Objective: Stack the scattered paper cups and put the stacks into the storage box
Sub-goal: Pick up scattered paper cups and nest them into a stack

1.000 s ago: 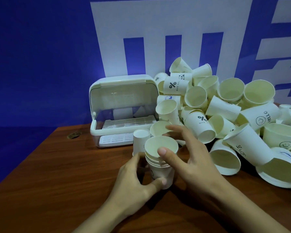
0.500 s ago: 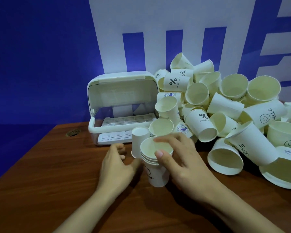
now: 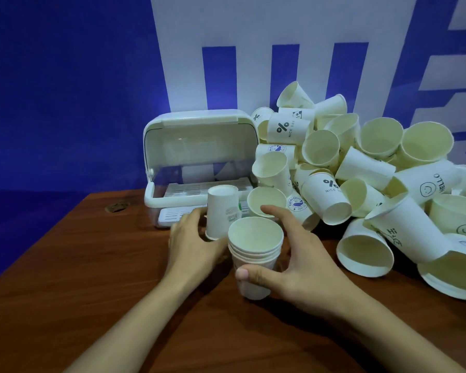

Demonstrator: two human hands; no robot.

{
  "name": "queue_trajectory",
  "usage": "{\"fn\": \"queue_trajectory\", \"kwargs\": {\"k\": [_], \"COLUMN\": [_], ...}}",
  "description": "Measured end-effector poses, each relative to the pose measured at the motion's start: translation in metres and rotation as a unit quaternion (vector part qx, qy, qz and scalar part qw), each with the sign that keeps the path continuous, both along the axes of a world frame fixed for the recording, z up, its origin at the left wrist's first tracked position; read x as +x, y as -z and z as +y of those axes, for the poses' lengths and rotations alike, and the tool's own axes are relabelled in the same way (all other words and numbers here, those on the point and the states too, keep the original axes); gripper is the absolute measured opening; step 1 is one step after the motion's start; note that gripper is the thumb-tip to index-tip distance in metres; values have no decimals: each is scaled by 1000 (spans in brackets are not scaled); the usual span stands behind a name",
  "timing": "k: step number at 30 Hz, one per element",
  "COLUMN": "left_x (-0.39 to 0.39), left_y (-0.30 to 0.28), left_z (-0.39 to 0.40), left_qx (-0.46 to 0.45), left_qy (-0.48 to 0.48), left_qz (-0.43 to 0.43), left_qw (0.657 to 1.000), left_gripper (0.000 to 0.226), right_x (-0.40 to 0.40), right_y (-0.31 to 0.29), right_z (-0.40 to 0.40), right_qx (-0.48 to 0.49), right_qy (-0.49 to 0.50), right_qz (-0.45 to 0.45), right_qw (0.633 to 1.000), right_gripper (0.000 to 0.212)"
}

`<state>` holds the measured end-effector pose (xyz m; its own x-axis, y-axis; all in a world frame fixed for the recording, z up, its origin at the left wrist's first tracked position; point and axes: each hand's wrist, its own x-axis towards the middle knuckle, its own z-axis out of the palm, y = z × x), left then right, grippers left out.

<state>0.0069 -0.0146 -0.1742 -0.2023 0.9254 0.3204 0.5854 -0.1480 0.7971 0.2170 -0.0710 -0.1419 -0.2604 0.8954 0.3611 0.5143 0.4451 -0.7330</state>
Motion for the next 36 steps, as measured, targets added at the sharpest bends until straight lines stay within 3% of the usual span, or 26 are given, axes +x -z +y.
{"fn": "queue_trajectory", "kwargs": {"k": [6, 10, 14, 16, 18, 21, 26, 32, 36], "left_x": [-6, -18, -41, -48, -45, -34, -12, 19, 25], "left_y": [-33, -49, -72, -83, -89, -91, -88, -65, -56], "left_z": [-8, -14, -21, -27, -31, -35, -42, -44, -43], "left_qx": [67, 111, 103, 89, 97, 162, 196, 153, 138], "left_qy": [68, 83, 102, 108, 138, 162, 176, 222, 242], "left_qz": [-136, -43, 99, 200, 226, 134, -168, -143, -213], "left_qw": [986, 989, 984, 970, 959, 964, 950, 952, 937], "left_gripper": [86, 70, 64, 67, 80, 91, 87, 81, 74], "right_x": [-1, 0, -3, -5, -7, -8, -8, -8, -7], "right_y": [2, 5, 3, 2, 3, 6, 9, 7, 9], "right_z": [1, 2, -2, -3, -3, -2, -1, -1, -1], "right_qx": [4, 27, 37, 62, 80, 78, 60, 58, 70], "right_qy": [8, 9, 6, -8, -16, -21, -23, -26, -14], "right_qz": [6, 12, 9, -3, -15, -17, -5, 29, 42], "right_qw": [1000, 1000, 999, 998, 997, 997, 998, 998, 997], "right_gripper": [97, 83, 110, 113, 109, 105, 113, 112, 122]}}
